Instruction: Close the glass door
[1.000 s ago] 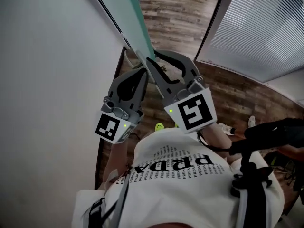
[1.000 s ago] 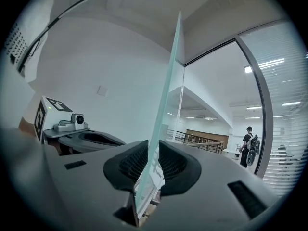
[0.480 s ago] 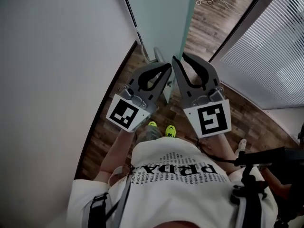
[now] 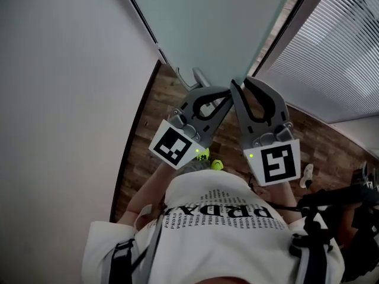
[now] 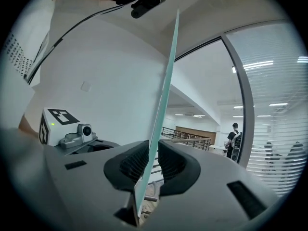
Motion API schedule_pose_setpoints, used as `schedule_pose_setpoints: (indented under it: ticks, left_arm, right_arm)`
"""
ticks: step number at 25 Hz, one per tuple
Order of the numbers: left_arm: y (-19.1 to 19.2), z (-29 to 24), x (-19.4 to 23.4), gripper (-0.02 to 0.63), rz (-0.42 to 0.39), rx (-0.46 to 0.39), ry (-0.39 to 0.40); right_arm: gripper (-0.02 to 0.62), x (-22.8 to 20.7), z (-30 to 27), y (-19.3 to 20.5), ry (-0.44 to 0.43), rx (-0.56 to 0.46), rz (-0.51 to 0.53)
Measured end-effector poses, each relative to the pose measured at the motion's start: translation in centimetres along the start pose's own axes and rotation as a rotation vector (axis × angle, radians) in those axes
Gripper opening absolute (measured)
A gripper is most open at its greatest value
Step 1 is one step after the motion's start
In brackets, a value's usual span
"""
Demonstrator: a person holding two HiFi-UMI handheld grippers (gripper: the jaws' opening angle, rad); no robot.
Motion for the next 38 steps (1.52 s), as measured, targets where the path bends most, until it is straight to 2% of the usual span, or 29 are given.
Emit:
schedule_pose_setpoints:
  ticks: [5,8,14,21,27,33,35,38]
  left_arm:
    - [-0.3,-5.9,1.1,0.0,-0.007,0.03,0.092]
    - [-0.7,-7.1,1.4,0.002,-0.028,0.026,0.12]
    - [0.0,-7.7,1.7,0.002,-0.042,0.014,0.135]
    - [3.0,-13.1,2.0,0.002,0.012,0.02,0.065]
    - [4.8,-16.1,3.1,0.002,-0.016,0.03,0.037]
    - [4.6,-21.5,4.1,0.0,-0.025,0.024,0.088]
    - [4.7,-22.3,4.6,0.002,-0.004,0.022,0.109]
    - [5.2,-22.7,4.9,0.0,-0.028,-0.008,0.154]
  right_arm:
    - [0.054,-5.1,-0.7,2.1,0.072,0.04,-0.013]
    - [0.054,-6.0,-1.0,2.1,0.087,0.049,-0.014]
    - [0.054,-6.4,-1.2,3.0,0.073,0.042,0.002]
    - [0.054,-10.7,-1.2,7.8,0.018,0.007,-0.007]
    - [0.054,-12.8,-2.1,10.8,-0.002,0.001,-0.02]
    - [0.054,-17.6,-2.5,12.8,0.03,0.017,-0.042]
    - [0.054,-18.3,-2.8,13.3,0.04,0.029,-0.039]
    - [0.054,-18.0,-2.9,13.9,0.064,0.031,-0.023]
Point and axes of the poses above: the fingertips, and each gripper's own axes: z backward along the fingers, x to its left, y out of its underside, the point moved 6 cm from there along z, backward along the fingers, and after that the axes turned 13 degrees about z, right-handed, at the moved point
